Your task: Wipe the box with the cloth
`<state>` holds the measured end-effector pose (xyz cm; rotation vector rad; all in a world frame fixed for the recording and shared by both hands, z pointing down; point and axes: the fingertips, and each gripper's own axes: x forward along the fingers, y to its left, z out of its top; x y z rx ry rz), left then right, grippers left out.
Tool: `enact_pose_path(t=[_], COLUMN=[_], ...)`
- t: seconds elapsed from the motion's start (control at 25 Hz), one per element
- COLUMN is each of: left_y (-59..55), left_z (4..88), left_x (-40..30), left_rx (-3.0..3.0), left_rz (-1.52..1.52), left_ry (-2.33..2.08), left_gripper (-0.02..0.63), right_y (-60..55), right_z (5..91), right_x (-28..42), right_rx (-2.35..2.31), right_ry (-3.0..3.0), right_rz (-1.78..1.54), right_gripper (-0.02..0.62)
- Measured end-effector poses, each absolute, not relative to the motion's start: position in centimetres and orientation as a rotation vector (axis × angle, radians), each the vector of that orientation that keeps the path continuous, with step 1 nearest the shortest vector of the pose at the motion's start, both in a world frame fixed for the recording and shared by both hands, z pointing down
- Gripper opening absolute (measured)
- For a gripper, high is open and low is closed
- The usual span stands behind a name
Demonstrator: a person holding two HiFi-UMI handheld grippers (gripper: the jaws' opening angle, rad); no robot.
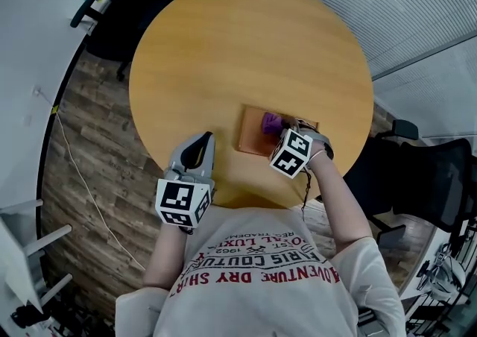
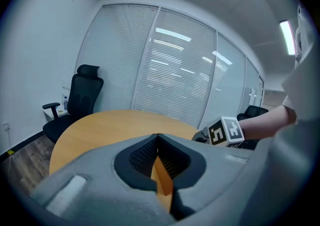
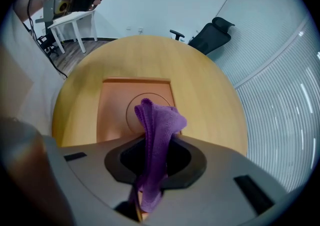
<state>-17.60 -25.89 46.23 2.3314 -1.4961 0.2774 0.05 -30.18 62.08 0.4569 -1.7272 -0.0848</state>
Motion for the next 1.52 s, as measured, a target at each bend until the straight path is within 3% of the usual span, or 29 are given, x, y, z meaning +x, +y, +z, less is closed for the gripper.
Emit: enact_pose_path(t=[1.52], left_y=[-20.9], left_z=[46.4], left_x=[-12.3], left_rx=[2.409], left_rz=[0.325], left_ry=[-1.38], left_gripper=[0.009], right_y=[-17.4], right_z=[61.9], right_x=[-0.3], right_rx=[0.42], right_ry=[-1.934], right_rz=[0.044], right_gripper=[0.074])
